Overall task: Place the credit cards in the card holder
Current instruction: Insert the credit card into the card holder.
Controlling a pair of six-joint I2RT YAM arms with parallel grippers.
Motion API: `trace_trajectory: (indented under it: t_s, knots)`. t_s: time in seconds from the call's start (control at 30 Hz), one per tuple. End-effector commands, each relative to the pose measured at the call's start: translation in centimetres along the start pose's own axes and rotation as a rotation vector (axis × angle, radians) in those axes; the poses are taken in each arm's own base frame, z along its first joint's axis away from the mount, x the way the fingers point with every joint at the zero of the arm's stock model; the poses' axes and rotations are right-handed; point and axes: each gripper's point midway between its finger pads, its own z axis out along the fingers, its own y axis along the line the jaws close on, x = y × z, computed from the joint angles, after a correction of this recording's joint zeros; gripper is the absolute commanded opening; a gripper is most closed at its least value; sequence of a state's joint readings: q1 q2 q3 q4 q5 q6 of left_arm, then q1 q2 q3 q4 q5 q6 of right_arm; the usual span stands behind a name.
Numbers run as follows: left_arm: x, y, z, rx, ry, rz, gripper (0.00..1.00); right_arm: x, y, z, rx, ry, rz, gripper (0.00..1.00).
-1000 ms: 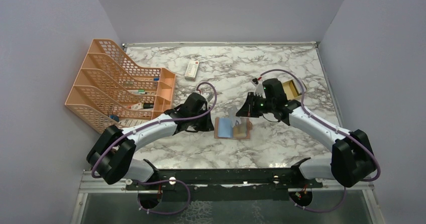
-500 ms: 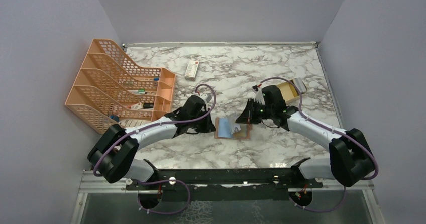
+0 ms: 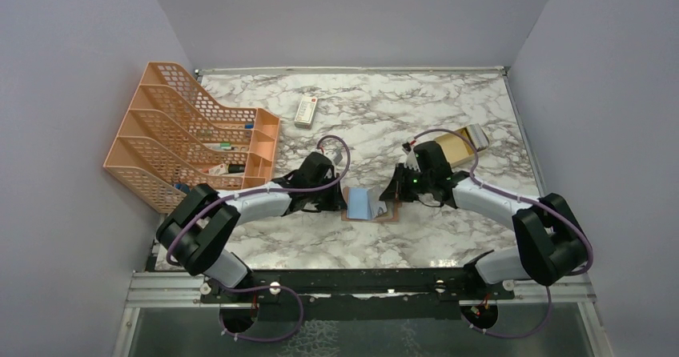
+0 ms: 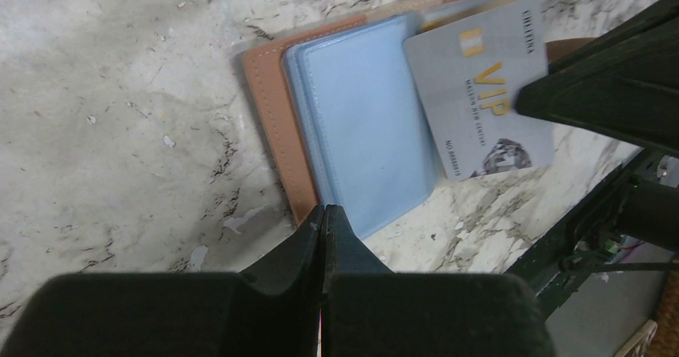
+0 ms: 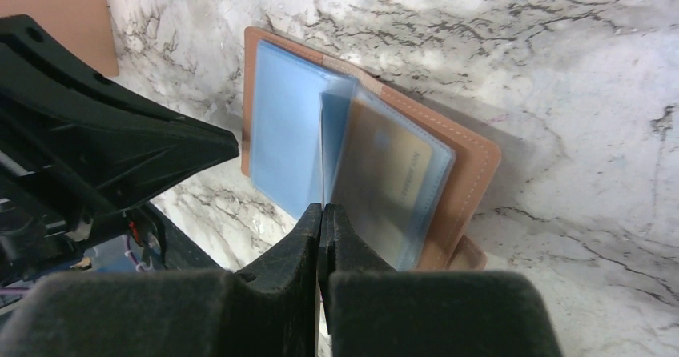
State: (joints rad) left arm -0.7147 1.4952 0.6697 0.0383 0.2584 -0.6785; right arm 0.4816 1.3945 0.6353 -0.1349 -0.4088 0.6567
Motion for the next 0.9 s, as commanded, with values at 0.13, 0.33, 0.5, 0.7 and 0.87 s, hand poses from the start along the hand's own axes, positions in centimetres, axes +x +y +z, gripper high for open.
trace_trajectory:
  t_s: [0.13, 0.33, 0.5, 0.7, 0.87]
  knots:
    - [1.2, 1.3, 1.4, -0.027, 0.040, -0.022, 0.00, -0.1, -0.9, 0.1, -0.051, 0.009, 0.026, 0.01]
    - [2.3, 1.8, 1.4, -0.025, 0.069, -0.039, 0.00, 0.0, -0.8, 0.4, -0.092, 0.027, 0.049, 0.01]
    - [2.7, 2.0, 1.4, -0.027, 0.074, -0.045, 0.00, 0.2, -0.4, 0.8, -0.138, 0.042, 0.044, 0.01]
    - [2.5, 1.7, 1.3, -0.022, 0.066, -0.059, 0.00, 1.0, -0.8, 1.3, -0.158, 0.054, 0.038, 0.01]
    - [2.6, 1.5, 1.2, -0.010, 0.072, -0.064, 0.00, 1.3, -1.2, 1.5, -0.156, 0.040, 0.066, 0.01]
